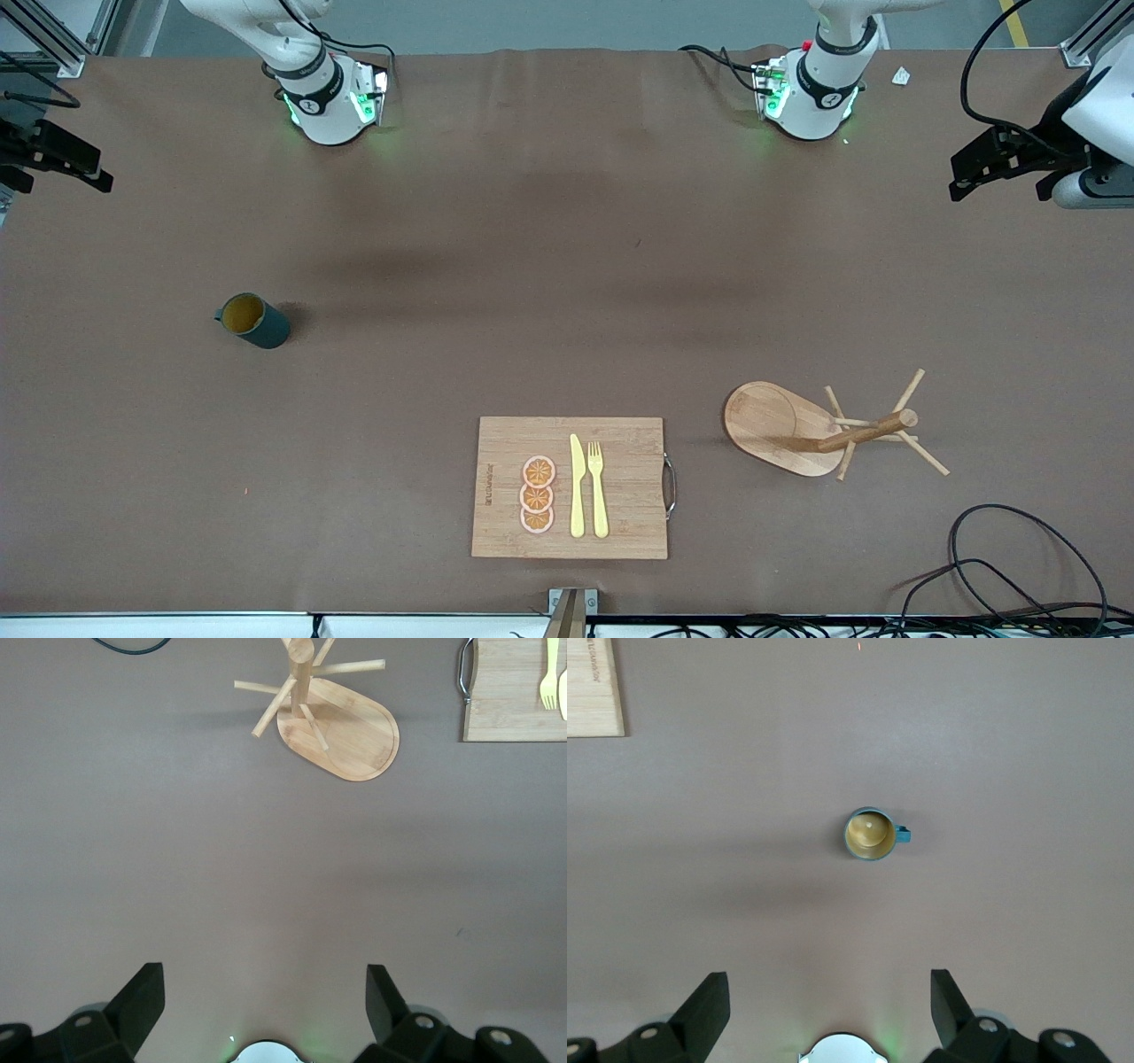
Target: Pass cup and hang on rack
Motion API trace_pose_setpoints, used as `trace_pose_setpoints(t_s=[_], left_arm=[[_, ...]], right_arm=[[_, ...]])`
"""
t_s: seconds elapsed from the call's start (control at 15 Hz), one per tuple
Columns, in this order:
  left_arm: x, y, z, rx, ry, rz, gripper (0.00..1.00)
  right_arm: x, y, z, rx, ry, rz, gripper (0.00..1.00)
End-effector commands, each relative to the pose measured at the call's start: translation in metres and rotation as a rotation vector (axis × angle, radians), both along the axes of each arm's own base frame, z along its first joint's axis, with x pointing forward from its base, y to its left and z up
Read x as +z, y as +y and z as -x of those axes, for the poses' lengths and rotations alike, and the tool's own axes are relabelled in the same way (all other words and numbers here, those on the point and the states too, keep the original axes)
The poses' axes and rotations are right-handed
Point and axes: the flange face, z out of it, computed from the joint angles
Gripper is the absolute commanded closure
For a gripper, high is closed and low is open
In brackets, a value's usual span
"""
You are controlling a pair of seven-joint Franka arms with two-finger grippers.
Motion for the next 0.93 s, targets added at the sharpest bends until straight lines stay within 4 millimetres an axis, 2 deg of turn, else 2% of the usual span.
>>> trace_pose_setpoints(t_s=[0.0, 0.13, 0.2, 0.27, 0.47, 0.67, 0.87], left_arm=[[0.007, -0.004, -0.003, -0.006, -0.014, 0.017, 0.0], [0.007, -0.002, -0.003, 0.014, -0.014, 0.016, 0.0], [0.007, 0.0, -0.003, 0.015, -0.014, 0.018, 0.0], [0.007, -0.002, -0.003, 0.014, -0.014, 0.015, 0.0], [0.006, -0.002, -0.003, 0.012, -0.012, 0.007, 0.0], [0.005, -0.002, -0.003, 0.006, -0.009, 0.004, 0.0], [0.003, -0.004, -0.003, -0.003, -0.003, 0.004, 0.0]], right_arm=[[-0.058, -0.007, -0.042, -0.009, 0.067, -0.005, 0.0], [-0.087, -0.007, -0.06, 0.031, 0.083, -0.003, 0.0], [-0.104, -0.007, -0.065, 0.111, 0.094, -0.014, 0.0], [-0.126, -0.009, -0.072, 0.189, 0.1, -0.027, 0.0], [-0.197, -0.034, -0.081, 0.345, 0.067, -0.055, 0.0], [-0.257, -0.044, -0.079, 0.465, 0.018, -0.059, 0.0], [-0.305, -0.041, -0.066, 0.462, -0.006, -0.072, 0.0]])
